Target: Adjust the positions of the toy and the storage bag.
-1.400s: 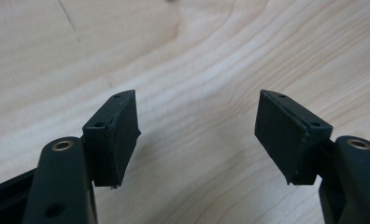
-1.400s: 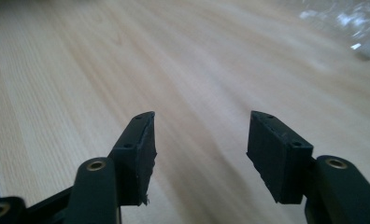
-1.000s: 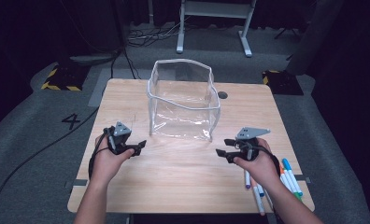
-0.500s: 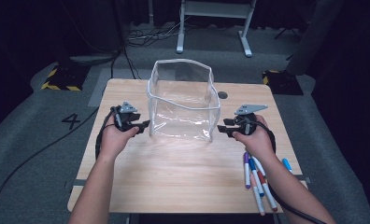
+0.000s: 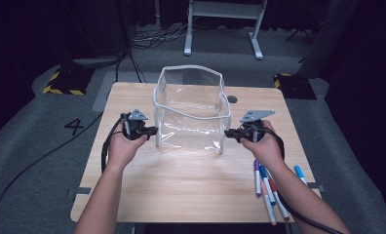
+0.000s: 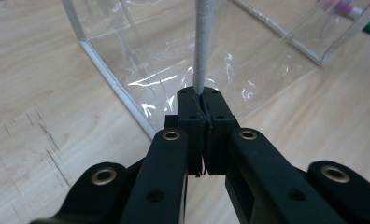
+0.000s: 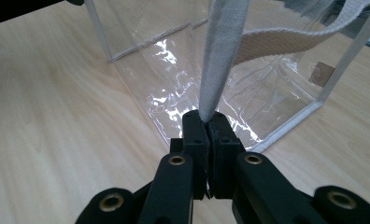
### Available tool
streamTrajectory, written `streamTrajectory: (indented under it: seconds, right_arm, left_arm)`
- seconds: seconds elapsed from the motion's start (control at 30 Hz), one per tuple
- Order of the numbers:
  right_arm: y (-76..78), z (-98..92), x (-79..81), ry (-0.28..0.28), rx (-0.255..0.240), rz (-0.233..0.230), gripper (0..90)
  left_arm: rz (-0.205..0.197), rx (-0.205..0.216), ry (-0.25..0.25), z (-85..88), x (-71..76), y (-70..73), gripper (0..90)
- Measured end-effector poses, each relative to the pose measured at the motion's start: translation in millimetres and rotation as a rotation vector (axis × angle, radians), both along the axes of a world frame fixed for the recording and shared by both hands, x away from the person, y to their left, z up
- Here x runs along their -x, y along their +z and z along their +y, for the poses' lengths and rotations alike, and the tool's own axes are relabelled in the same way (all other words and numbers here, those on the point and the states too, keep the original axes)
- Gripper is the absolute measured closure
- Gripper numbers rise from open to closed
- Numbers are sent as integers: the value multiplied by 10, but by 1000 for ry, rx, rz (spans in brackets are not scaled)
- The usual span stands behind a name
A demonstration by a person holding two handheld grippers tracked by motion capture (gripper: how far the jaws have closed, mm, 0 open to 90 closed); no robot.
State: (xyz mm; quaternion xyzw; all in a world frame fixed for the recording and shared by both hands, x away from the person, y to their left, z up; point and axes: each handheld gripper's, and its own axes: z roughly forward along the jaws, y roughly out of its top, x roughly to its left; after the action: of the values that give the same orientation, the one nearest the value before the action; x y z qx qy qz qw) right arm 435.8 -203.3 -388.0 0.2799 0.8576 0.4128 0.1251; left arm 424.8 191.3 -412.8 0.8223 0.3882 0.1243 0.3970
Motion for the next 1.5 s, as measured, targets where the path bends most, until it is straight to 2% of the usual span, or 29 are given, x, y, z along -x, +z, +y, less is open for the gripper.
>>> streamTrajectory:
  seconds: [0.03,0.07,0.13,0.27,0.33,0.37,0.4,0.43,0.57,0.6,0.63,0.7,0.73,0.8,1.1,1.5]
  right_arm:
    - [0,-22,59,6,0,3,879]
    - [0,-47,121,11,-2,6,879]
    - [1,-104,250,23,-6,13,878]
    - [-8,-212,504,44,-13,23,878]
    - [-13,-252,628,57,-14,30,878]
    - [-13,-252,628,57,-14,30,878]
    - [-15,-290,752,67,-11,30,878]
    - [-20,-314,808,72,-12,32,877]
    - [-43,-422,1014,84,-34,46,877]
    - [-43,-422,1014,84,-34,46,877]
    - [-57,-479,1100,84,-52,55,877]
    - [-63,-506,1142,83,-61,59,877]
    - [-68,-554,1222,79,-68,63,877]
    - [-68,-596,1296,76,-64,57,876]
    - [-61,-757,1559,84,-64,71,876]
    - [-65,-974,1857,74,-79,91,875]
  left_arm:
    - [0,0,0,0,0,0,875]
    - [3,8,-22,-18,104,-5,875]
    - [7,12,-45,-39,210,-16,874]
    - [-13,6,-83,-77,354,-29,873]
    - [-27,-3,-101,-124,497,-33,873]
    - [-27,-3,-101,-124,497,-33,873]
    - [-27,-3,-119,-156,593,-35,873]
    - [-30,-3,-129,-166,638,-37,873]
    - [-41,13,-174,-197,810,-58,872]
    - [-41,13,-174,-197,810,-58,873]
    - [-40,24,-188,-220,895,-68,873]
    - [-39,28,-197,-234,935,-71,872]
    - [-39,33,-212,-264,1010,-77,872]
    - [-38,32,-221,-279,1041,-76,872]
    - [-3,29,-304,-405,1309,-48,872]
    - [15,23,-396,-580,1492,-29,870]
